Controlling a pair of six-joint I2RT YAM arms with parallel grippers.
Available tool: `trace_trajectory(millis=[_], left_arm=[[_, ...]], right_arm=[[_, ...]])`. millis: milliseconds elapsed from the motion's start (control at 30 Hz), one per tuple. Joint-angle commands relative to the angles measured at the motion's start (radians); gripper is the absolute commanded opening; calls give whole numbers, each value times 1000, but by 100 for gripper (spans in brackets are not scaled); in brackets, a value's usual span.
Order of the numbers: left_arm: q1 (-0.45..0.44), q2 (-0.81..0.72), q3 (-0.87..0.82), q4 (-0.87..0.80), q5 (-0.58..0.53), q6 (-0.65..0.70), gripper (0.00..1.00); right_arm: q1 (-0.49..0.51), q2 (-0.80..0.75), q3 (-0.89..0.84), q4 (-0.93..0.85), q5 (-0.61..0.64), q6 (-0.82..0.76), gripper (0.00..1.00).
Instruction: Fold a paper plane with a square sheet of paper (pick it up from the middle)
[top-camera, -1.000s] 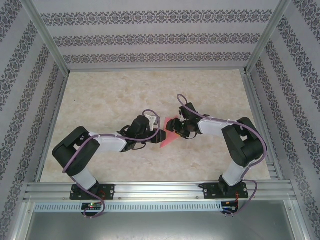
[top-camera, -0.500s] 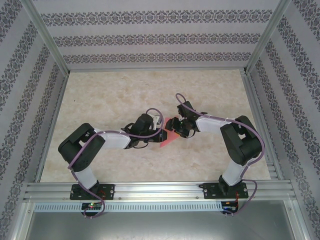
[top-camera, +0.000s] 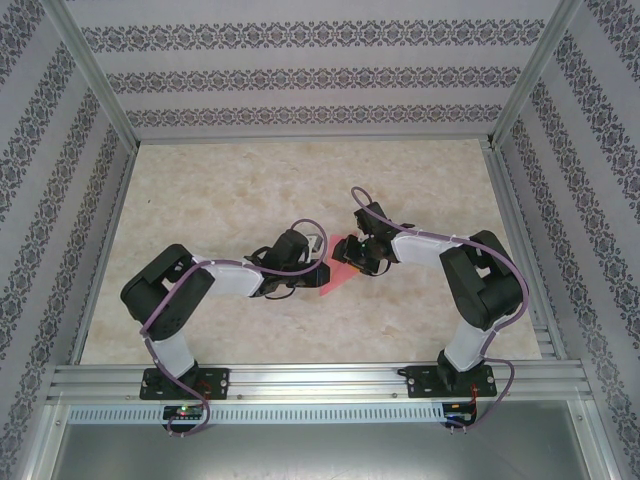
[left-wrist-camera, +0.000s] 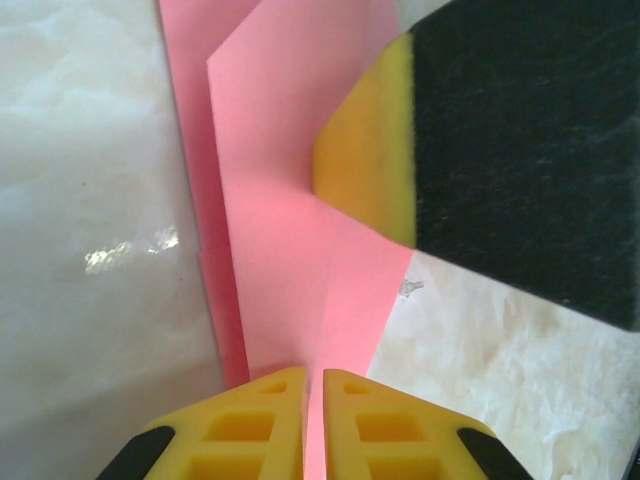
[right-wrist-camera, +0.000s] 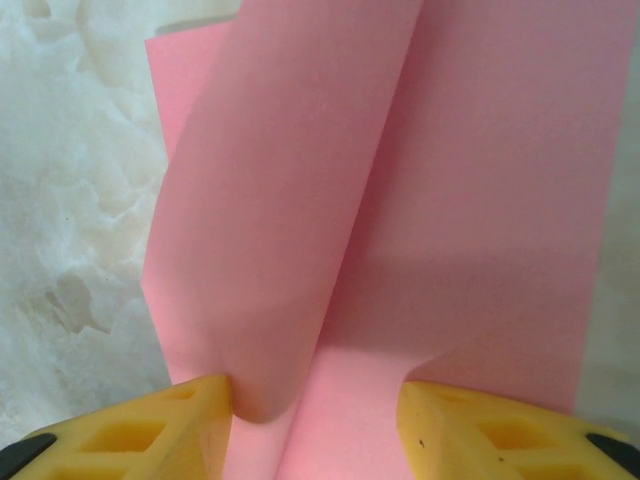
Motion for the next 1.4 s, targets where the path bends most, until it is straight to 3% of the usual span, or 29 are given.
trace_trajectory(millis=[0, 567, 767, 1367], left_arm=[[11, 19, 26, -25, -12, 13, 14], [13, -57, 30, -25, -5, -2, 16], [12, -78, 31, -16, -49, -15, 16], [17, 36, 91, -47, -74, 2, 12]], right_arm=[[9, 107, -48, -101, 118, -15, 50], [23, 176, -19, -126, 140, -28, 47], [24, 186, -16, -144, 154, -36, 48], [25, 215, -7, -170, 163, -23, 51]])
